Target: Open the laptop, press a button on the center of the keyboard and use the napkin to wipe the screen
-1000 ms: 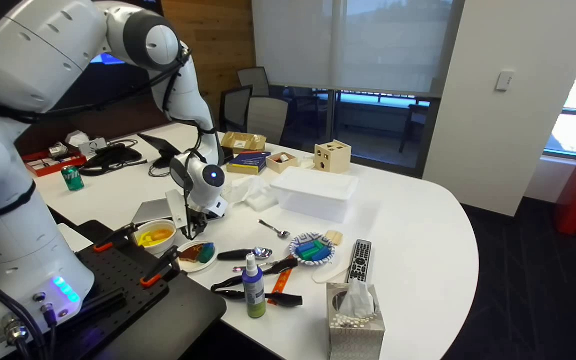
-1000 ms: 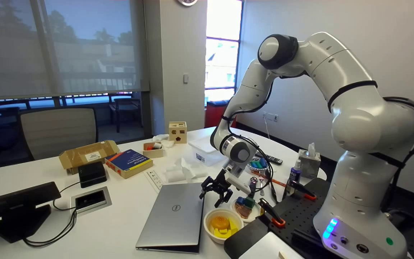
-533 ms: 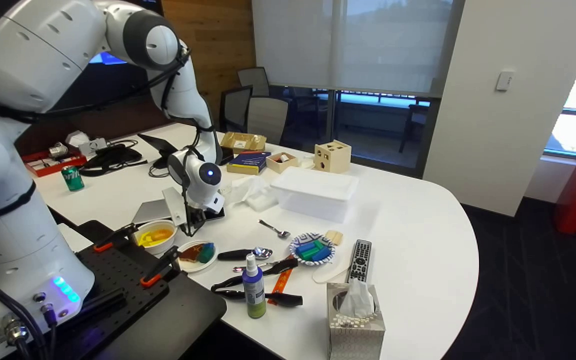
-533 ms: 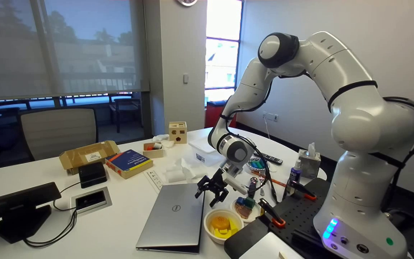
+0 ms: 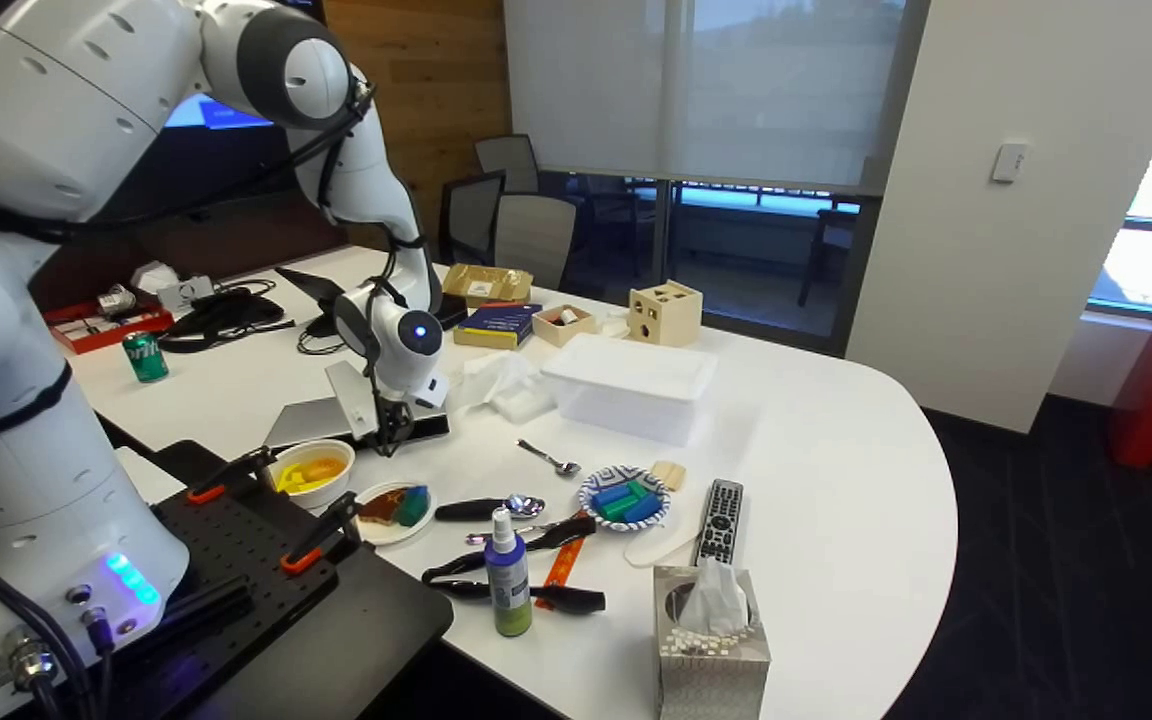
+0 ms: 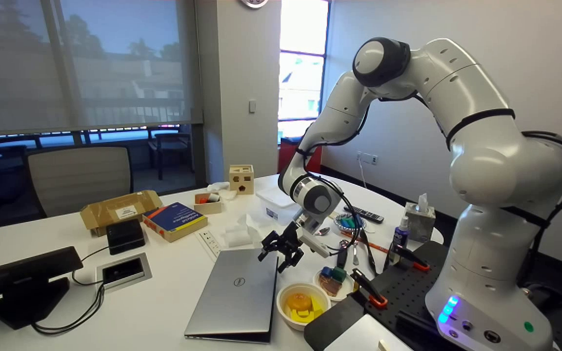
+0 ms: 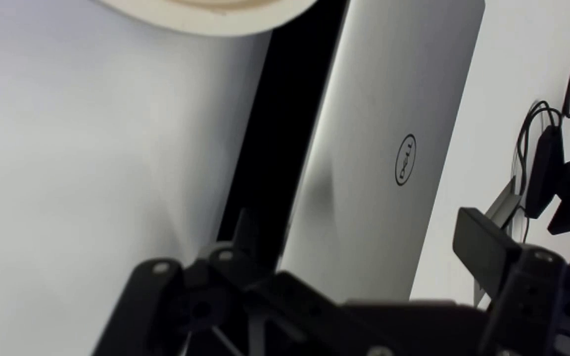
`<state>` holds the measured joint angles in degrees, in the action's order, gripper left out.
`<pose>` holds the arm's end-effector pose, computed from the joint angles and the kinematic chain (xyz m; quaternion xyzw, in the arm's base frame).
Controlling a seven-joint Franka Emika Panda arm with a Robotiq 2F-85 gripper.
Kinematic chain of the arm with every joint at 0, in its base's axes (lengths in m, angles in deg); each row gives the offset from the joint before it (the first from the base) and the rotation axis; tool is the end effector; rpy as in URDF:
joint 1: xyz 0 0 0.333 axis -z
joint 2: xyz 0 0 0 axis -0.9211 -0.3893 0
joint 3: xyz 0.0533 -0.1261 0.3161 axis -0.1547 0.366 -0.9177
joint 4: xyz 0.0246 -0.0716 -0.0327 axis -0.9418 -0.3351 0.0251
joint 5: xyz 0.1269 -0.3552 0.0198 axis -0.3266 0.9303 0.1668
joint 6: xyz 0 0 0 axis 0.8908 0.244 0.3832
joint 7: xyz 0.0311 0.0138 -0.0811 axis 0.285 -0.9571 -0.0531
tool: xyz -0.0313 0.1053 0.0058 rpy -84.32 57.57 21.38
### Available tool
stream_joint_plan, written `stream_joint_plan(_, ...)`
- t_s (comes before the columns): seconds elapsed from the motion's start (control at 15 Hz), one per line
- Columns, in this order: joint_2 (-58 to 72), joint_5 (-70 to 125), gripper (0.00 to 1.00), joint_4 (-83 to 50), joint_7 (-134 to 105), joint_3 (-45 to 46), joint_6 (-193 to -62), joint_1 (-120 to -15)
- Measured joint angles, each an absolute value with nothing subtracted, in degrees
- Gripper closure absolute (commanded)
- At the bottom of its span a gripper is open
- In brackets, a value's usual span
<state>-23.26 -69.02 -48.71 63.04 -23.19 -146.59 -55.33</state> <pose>0.4682 0.0596 0.0358 -0.9227 0.1435 -0.0315 0.3565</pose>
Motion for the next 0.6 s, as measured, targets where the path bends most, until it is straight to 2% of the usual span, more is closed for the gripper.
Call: stream_joint_plan(0.6,-23.26,-66.23,0.0,-48.0,62.88,-23.47,-146.59,-55.54)
